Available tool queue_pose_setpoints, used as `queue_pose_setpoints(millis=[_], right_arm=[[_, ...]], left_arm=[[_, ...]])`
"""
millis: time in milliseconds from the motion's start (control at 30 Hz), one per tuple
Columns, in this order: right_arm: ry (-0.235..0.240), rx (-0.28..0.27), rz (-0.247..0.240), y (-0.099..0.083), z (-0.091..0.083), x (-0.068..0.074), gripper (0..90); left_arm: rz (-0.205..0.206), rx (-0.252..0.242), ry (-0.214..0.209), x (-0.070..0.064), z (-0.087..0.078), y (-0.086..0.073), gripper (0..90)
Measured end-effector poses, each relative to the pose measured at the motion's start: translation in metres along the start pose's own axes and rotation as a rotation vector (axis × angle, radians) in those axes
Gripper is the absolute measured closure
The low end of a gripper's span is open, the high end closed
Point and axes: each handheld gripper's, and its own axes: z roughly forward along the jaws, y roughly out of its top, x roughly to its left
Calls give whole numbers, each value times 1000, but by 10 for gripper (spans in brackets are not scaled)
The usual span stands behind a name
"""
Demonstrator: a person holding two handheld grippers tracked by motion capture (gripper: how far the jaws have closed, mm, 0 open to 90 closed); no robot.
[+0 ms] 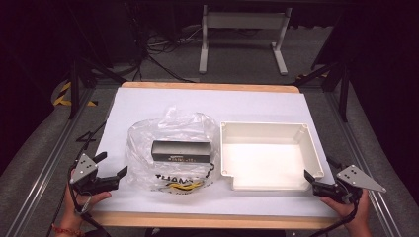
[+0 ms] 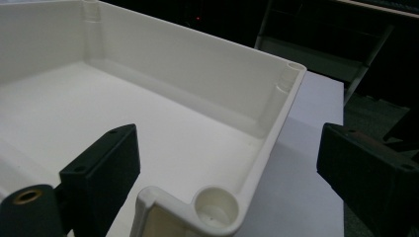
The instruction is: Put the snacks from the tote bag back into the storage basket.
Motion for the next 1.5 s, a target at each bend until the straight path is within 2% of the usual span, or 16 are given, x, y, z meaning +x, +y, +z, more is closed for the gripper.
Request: queue_pose_setpoints(millis=[133, 300, 333, 800, 1100, 1267, 1367, 1400, 1500], right_arm=[[3, -1, -13, 4, -2, -1, 112], [14, -9, 0, 9, -4, -2, 118], [18, -6, -17, 12, -5, -1, 122], [52, -15, -59, 31, -5, 3, 154], [143, -2, -112, 51, 9, 15, 187], [189, 11, -162, 64, 25, 24, 206], [207, 16, -171, 69, 31, 28, 210], [228, 23, -184, 74, 36, 31, 215], [235, 30, -198, 78, 40, 35, 218]], left_arm=[[8, 4, -2, -2, 1, 1, 99], [10, 12, -5, -2, 0, 0, 101], [10, 7, -5, -2, 0, -1, 102], [18, 19, -14, -4, 1, 0, 109], [23, 24, -22, -6, 1, 0, 110], [22, 23, -21, -6, 1, 0, 111], [24, 27, -22, -6, 1, 0, 111], [26, 29, -21, -6, 1, 0, 112], [29, 30, -22, -6, 1, 0, 112]])
